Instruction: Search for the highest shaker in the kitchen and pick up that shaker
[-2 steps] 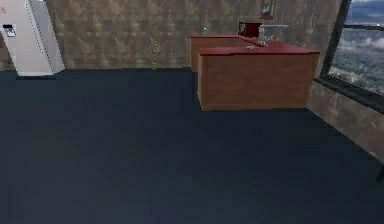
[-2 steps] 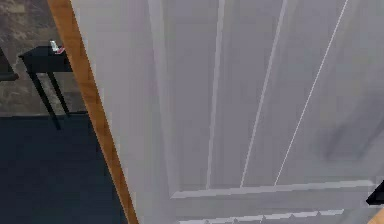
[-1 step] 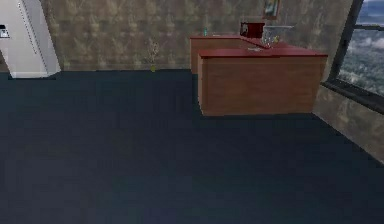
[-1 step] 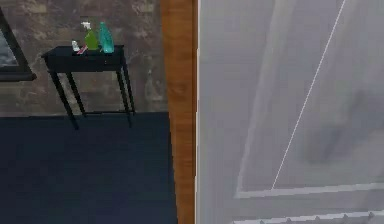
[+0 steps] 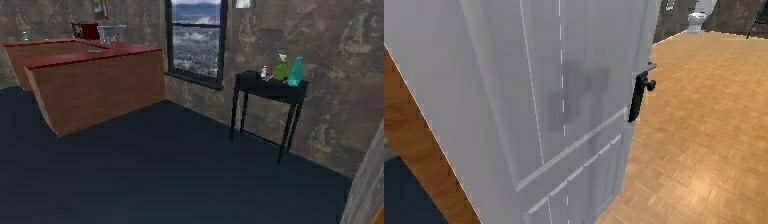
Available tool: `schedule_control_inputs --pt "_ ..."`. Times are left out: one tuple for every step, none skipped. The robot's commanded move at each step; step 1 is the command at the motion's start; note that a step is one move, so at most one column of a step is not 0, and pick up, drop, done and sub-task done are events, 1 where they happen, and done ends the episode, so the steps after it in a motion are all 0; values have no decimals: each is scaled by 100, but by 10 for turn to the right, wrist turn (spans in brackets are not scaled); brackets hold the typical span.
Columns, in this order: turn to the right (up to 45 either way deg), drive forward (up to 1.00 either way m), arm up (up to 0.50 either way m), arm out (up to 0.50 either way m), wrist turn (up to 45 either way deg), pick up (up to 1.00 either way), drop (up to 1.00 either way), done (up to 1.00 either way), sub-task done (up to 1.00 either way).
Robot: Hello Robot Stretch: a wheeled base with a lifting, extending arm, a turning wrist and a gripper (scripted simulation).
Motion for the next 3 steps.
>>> schedule_control_inputs --pt "0 35 0 0 0 0 0 0 0" --pt "270 0 0 0 0 0 0 0 0" --pt "0 100 0 0 0 0 0 0 0"
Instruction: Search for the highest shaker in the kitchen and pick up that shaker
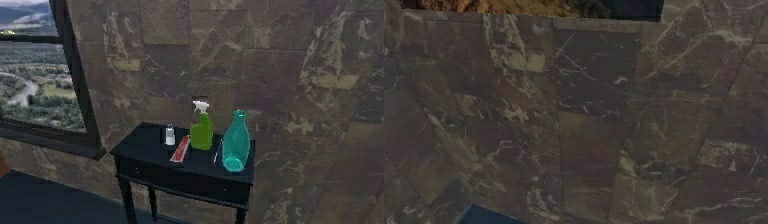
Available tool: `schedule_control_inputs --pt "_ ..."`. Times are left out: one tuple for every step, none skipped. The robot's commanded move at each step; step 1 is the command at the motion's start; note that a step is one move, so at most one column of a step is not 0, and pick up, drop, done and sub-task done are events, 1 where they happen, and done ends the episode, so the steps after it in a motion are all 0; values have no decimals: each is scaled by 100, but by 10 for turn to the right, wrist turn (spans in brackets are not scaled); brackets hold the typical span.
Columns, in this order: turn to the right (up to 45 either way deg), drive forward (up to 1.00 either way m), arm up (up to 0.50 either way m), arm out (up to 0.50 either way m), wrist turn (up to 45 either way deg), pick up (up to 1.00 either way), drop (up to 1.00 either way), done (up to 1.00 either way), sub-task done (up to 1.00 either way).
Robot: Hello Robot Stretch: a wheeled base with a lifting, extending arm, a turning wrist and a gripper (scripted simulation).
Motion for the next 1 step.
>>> schedule_control_inputs --pt "30 0 0 0 0 0 0 0 0"
